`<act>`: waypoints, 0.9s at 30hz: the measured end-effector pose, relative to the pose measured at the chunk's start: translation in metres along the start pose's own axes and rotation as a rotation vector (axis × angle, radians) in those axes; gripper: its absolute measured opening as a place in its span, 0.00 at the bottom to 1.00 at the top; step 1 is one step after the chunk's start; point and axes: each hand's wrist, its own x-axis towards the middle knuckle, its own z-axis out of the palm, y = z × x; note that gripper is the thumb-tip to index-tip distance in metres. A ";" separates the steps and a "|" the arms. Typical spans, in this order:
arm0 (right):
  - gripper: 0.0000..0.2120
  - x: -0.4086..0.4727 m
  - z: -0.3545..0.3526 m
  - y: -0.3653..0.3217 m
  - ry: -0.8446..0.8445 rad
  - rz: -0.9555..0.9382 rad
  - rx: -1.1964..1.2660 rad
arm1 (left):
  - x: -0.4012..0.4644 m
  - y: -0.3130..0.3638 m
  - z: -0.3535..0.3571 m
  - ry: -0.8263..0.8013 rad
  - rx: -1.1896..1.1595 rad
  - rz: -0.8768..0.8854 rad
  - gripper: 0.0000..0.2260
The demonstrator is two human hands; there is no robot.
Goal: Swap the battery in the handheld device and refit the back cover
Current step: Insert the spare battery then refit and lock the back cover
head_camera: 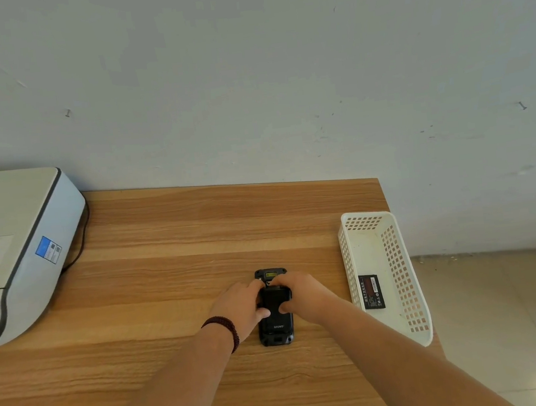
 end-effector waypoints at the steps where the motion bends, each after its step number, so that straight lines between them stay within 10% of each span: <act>1: 0.21 0.000 0.001 0.000 -0.006 0.000 -0.009 | 0.000 -0.001 0.001 -0.009 -0.001 0.000 0.17; 27: 0.26 -0.009 0.040 0.021 0.126 -0.017 -0.014 | -0.007 -0.011 0.019 -0.075 0.128 0.041 0.23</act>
